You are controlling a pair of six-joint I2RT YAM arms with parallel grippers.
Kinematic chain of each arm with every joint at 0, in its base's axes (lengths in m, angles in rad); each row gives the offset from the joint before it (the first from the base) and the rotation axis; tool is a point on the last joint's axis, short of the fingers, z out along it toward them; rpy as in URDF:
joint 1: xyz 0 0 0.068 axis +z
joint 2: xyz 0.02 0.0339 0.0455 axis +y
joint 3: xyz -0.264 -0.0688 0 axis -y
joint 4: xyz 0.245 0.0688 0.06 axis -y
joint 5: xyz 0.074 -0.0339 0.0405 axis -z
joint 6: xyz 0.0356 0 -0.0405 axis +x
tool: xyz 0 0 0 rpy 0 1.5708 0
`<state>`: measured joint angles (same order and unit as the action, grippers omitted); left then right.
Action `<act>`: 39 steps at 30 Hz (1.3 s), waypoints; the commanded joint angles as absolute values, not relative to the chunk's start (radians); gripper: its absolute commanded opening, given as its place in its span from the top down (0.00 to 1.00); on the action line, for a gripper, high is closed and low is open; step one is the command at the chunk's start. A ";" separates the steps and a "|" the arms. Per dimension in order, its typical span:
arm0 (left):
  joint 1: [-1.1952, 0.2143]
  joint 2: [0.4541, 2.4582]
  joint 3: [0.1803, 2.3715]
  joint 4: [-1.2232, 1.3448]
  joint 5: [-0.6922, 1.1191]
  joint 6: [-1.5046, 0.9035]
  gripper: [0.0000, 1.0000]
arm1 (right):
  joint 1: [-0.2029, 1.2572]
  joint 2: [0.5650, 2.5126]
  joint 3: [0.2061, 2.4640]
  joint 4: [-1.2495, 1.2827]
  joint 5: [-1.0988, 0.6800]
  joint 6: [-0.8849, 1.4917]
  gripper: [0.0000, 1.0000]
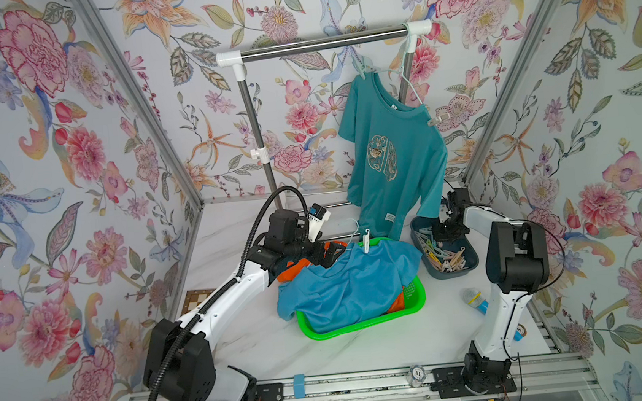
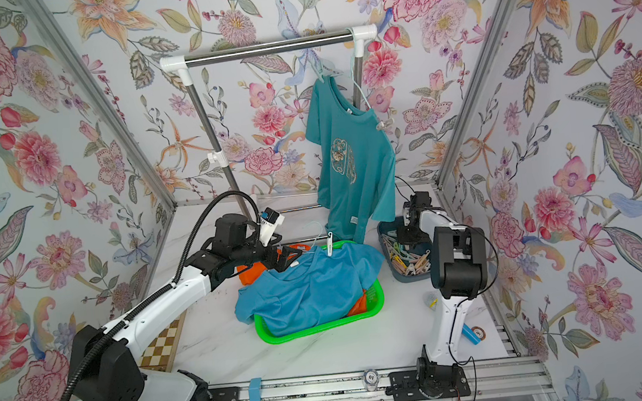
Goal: Use clothespins to secure the t-shirt on both sides of the hanger
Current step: Adjust the clothespin in the storage box, then pick up the clothespin from the storage box.
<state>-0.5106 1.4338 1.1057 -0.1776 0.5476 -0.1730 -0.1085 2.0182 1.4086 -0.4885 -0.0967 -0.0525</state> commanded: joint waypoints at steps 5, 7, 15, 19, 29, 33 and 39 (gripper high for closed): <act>-0.515 1.434 1.091 -0.146 0.588 -0.193 0.00 | -0.130 1.945 1.358 -0.483 -0.181 -0.004 0.89; -0.515 1.427 1.087 -0.145 0.588 -0.195 0.00 | -0.132 1.939 1.351 -0.483 -0.185 0.000 0.90; -0.517 1.417 1.083 -0.126 0.604 -0.215 0.00 | -0.138 1.890 1.316 -0.479 -0.215 0.035 0.82; -0.518 1.404 1.074 -0.124 0.609 -0.216 0.00 | -0.137 1.894 1.299 -0.477 -0.217 0.041 0.75; -0.518 1.399 1.068 -0.118 0.612 -0.221 0.00 | -0.141 1.927 1.293 -0.459 -0.213 0.064 0.65; -0.518 1.403 1.067 -0.116 0.611 -0.224 0.00 | -0.137 1.953 1.319 -0.457 -0.198 0.065 0.66; -0.521 1.415 1.071 -0.115 0.615 -0.230 0.00 | -0.137 1.971 1.363 -0.456 -0.147 0.080 0.80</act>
